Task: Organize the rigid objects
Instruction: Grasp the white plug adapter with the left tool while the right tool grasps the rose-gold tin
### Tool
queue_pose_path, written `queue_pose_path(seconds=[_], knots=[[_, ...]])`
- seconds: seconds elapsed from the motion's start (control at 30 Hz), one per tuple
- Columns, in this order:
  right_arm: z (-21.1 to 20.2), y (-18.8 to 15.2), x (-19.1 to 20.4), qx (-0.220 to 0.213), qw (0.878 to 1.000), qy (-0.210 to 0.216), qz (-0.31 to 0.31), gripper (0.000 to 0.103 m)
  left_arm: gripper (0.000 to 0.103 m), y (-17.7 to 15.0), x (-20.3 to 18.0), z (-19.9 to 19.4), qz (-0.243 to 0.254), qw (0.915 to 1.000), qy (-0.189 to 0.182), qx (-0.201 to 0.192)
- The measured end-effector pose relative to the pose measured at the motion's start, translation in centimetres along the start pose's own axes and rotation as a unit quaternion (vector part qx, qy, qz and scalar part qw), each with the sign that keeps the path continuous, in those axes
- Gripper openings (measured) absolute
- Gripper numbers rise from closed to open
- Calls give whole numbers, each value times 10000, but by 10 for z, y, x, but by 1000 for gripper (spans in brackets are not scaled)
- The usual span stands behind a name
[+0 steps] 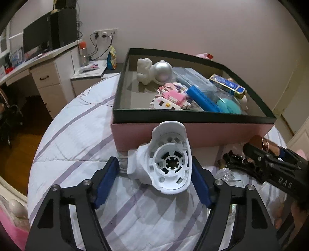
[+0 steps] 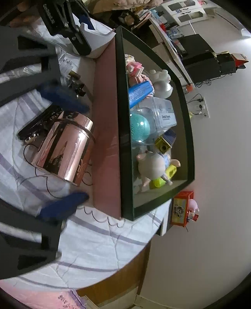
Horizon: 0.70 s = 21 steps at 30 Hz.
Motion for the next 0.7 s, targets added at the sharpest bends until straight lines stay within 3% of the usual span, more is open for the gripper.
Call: queue_pose_path(seconds=[0.23,0.7], knots=[[2,-1,-2,52,9996,215,169,69,75,-1,-5,8,165,9997,92,167],[-24,-6,0,-109,9987,477,168,69,75,4,-2,-38,37,9992,16,-410]])
Point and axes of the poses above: each gripper's, at about its wrist camera, not at the fingertips, and z roughly the way its jaws point, x to its left, y to its top, the point moved 10 cm from there along z, roughly the way its jaws point, and after that the axes turned 2 degrees about -x, right-handed, at the moved point
